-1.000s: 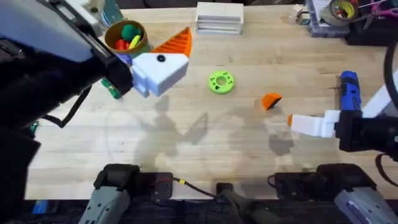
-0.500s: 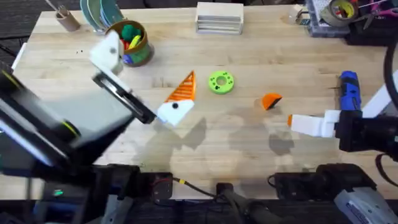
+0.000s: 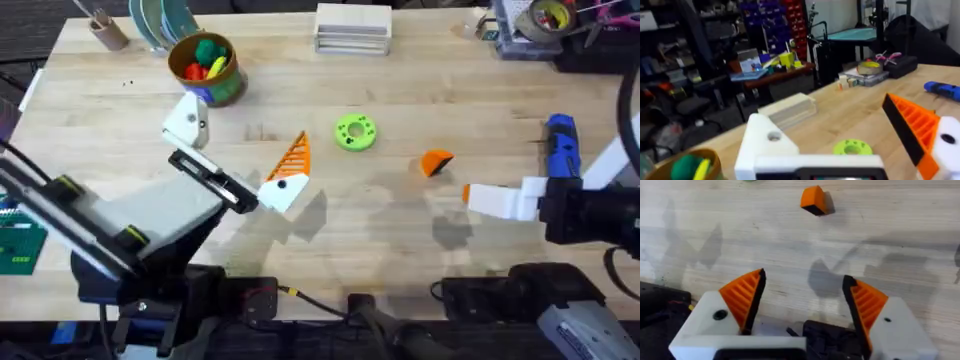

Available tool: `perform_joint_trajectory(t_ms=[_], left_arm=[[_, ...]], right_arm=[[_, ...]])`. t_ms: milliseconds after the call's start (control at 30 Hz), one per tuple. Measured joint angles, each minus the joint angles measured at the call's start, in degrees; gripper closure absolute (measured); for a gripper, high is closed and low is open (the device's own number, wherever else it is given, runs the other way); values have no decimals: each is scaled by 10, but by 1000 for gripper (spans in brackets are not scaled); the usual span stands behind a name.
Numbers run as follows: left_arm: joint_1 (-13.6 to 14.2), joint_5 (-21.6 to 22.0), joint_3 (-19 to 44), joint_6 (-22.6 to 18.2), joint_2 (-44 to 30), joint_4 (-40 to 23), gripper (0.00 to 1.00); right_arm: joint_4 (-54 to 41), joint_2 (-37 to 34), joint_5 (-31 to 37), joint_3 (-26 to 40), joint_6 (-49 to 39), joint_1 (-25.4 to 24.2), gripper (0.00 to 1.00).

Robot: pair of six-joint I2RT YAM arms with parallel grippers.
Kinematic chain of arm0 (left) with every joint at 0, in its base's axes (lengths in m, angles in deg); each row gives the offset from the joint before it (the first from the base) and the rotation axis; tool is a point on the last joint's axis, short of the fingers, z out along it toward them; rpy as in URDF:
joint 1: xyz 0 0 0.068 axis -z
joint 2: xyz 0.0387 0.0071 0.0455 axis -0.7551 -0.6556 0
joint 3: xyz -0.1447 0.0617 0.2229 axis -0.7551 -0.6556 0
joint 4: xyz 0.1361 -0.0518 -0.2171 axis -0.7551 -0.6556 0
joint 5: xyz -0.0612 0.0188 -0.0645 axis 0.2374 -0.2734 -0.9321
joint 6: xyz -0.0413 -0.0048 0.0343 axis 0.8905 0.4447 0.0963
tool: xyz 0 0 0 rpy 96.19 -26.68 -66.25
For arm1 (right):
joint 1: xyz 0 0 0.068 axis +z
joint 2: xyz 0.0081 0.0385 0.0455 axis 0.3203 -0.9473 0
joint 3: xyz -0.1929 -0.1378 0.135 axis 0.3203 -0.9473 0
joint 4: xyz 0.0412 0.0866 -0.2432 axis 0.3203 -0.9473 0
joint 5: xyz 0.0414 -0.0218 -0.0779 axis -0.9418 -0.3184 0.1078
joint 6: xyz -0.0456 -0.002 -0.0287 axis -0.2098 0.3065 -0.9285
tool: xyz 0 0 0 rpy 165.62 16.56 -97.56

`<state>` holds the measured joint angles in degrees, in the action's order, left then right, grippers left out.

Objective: Pick up the gripper from the table and insert it into the empty holder that is missing its gripper. Then pick up a screw, insert it into the mounting hole, and use the screwdriver to tighten it. Finally, clean up the table by picking up the vegetable and placing it into the bucket.

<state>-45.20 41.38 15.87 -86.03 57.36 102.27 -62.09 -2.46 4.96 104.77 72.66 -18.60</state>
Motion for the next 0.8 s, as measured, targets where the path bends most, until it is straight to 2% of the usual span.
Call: perform_joint_trajectory(t_ms=[333,567,800], left_arm=[[1,1,0,10,0,-69,8],[1,3,0,13,-1,-195,7],[1,3,0,13,-1,-196,6]], right_arm=[[0,0,0,0,0,0,7],[0,0,0,0,0,0,10],[0,0,0,0,1,0,10]])
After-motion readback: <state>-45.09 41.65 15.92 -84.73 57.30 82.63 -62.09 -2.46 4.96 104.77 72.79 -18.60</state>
